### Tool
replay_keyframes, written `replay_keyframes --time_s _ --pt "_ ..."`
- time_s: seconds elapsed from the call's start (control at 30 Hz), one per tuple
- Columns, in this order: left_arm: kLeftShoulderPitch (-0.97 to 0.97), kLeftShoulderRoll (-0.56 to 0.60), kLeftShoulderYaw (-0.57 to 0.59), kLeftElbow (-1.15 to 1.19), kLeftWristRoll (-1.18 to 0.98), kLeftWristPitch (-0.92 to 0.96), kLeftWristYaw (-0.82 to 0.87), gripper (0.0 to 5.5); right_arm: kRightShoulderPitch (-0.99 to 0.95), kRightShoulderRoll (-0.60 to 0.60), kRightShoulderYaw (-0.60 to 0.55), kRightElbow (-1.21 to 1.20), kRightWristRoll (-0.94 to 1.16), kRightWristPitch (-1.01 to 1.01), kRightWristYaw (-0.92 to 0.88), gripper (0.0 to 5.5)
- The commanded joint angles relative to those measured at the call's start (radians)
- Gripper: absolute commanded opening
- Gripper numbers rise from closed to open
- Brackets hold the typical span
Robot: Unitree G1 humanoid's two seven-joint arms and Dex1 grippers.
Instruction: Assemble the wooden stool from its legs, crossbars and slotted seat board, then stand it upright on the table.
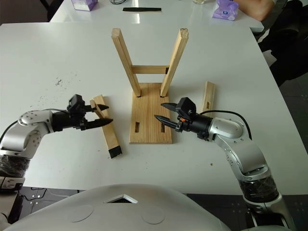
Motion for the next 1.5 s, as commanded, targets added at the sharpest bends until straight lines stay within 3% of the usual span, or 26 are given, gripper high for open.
replay_keyframes --time_s 0.03,0.33,0.4,0.57,1.0,1.27,1.5 --pt "-0.011 0.005 0.116 -0.102 -0.14 0.073 -0.018 3.47 -0.014 -0.014 0.0 0.01 -0.021 -0.017 0.013 2.33" --pt "-0.161 0.016 0.309 -0.282 -0.445 0.267 0.105 3.47 -0.021 0.001 -0.009 0.012 -0.011 -0.021 0.023 2.33" --pt "-0.207 -0.018 0.294 -0.29 -0.427 0.269 0.185 3.47 -0.02 0.002 -0.005 0.015 -0.017 -0.024 0.023 2.33" --pt "-0.276 -0.062 0.255 -0.293 -0.366 0.277 0.328 2.77 -0.025 0.006 0.007 0.033 -0.031 -0.03 0.023 2.33" --pt "-0.281 -0.051 0.191 -0.47 -0.383 0.348 0.377 2.77 -0.008 0.017 0.018 0.027 -0.047 -0.038 0.005 2.33" --pt "0.034 -0.037 -0.079 -0.283 -0.027 0.119 0.265 2.77 0.025 0.025 0.059 0.027 -0.087 -0.05 -0.004 2.33" --pt "-0.135 -0.066 0.113 -0.379 -0.309 0.197 0.313 2.77 0.019 0.019 0.043 0.027 -0.082 -0.047 0.002 2.33"
